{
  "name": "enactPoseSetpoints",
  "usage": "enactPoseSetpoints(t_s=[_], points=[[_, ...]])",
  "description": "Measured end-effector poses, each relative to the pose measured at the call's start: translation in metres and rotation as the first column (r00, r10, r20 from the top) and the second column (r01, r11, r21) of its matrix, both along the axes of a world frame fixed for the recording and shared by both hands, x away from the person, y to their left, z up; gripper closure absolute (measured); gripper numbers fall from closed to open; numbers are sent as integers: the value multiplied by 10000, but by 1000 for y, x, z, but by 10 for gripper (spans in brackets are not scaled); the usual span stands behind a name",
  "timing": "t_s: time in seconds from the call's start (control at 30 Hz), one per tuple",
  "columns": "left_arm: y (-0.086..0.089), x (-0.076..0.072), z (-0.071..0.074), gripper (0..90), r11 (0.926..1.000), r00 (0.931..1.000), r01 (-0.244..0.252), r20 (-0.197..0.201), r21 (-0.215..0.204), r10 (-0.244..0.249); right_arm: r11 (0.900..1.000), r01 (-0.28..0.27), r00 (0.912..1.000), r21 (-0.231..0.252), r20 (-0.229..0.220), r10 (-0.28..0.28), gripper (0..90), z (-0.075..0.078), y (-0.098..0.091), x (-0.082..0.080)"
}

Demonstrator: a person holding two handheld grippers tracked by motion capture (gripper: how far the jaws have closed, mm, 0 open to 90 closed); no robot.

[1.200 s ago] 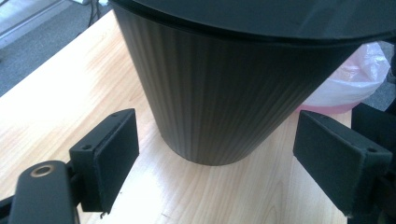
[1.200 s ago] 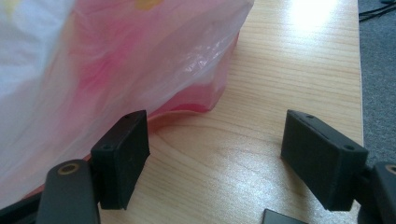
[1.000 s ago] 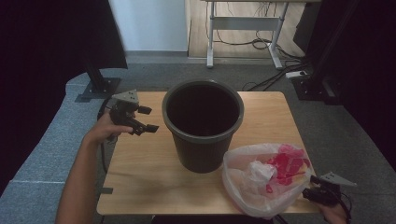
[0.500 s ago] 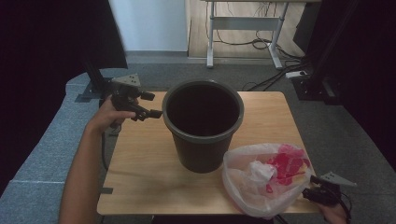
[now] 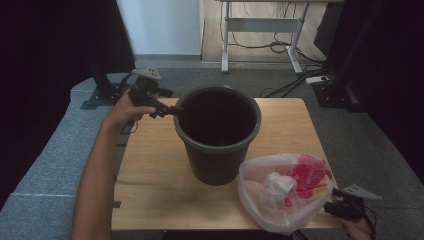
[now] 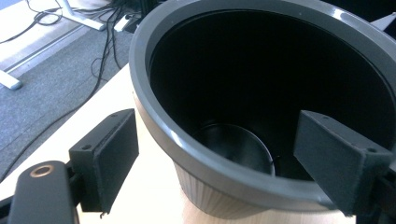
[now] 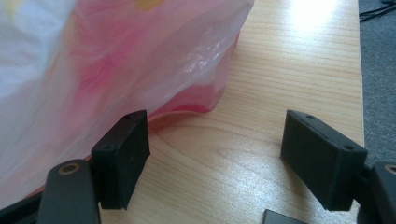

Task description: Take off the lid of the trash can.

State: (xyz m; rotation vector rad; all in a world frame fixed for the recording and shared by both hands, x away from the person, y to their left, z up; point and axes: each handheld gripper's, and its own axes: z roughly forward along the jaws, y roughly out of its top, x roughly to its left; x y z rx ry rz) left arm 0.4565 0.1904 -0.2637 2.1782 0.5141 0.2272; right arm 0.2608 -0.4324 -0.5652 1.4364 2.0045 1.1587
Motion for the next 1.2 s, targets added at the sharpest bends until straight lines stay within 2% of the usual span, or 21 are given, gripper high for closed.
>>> enactPoseSetpoints(t_s=[0.23, 0.57, 0.8, 0.97, 1.2], points=[[-10, 18, -2, 143, 9992, 9992, -316, -232, 226, 321, 10000, -54, 10000, 54, -6, 54, 231, 0, 0, -1], [-35, 39, -6, 151, 9958, 9984, -352, -403, 850, 387, 9999, -68, 10000, 95, -9, 68, 231, 0, -1, -1], [-44, 49, -12, 159, 9934, 9973, -298, -629, 1106, 370, 9999, -91, 10000, 124, -6, 91, 231, 0, -1, 0], [-47, 56, -14, 206, 9916, 9960, -287, -798, 1262, 390, 9999, -92, 10000, 119, -4, 92, 231, 0, -1, 0], [-51, 63, -18, 325, 9865, 9929, -432, -1025, 1577, 599, 9999, -84, 10000, 101, -8, 84, 231, 0, -1, 0]])
